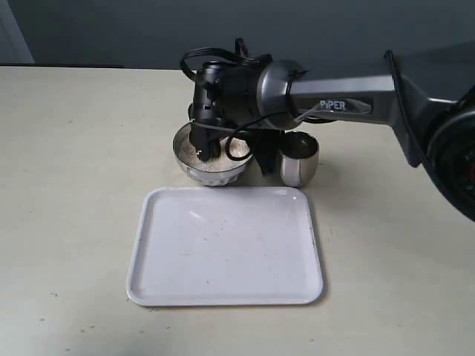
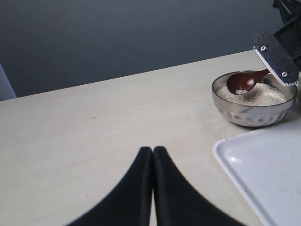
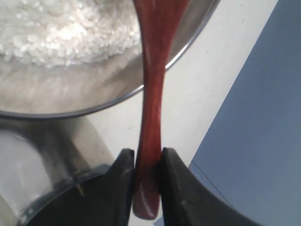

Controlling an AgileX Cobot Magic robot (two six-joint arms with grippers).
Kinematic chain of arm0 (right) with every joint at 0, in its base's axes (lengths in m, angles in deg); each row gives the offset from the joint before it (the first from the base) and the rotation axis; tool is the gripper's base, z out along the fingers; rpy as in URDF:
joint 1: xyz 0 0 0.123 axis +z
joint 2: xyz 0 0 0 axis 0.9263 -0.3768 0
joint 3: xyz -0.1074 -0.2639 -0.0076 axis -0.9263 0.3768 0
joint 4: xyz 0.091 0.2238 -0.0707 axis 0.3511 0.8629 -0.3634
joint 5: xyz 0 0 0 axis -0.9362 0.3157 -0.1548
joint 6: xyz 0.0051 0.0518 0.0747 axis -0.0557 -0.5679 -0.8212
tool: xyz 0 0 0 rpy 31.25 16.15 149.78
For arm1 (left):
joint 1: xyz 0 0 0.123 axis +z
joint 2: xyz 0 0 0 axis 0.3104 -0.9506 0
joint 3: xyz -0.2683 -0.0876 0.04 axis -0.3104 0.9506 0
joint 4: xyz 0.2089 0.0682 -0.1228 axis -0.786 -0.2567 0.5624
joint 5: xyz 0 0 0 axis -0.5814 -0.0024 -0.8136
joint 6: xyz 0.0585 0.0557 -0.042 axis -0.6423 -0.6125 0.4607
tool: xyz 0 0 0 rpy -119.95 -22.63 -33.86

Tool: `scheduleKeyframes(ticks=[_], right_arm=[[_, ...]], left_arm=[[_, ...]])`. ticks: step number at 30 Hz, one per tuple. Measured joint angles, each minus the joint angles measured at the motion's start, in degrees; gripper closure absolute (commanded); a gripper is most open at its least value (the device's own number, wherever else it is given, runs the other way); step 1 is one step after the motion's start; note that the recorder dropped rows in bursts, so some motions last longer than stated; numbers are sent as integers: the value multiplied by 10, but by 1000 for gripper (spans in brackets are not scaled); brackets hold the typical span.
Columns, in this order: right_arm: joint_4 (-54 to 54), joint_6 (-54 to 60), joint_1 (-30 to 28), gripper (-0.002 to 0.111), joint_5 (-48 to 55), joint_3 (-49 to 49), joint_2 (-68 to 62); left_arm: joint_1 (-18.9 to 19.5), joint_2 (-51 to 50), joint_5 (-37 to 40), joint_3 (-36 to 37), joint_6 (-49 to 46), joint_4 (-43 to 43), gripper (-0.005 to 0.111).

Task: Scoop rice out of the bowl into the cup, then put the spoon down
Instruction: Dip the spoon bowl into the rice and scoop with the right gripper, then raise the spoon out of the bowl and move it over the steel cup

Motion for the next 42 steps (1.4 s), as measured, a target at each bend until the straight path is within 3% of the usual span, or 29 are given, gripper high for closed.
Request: scheduleKeyframes(ticks=[29,42], right_arm=[[78,14,-45,109,82,0,79],[108,8,-70,109,82,95,130]], left_arm=[[0,0,0,0,0,0,106],[0,0,0,0,0,0,106]])
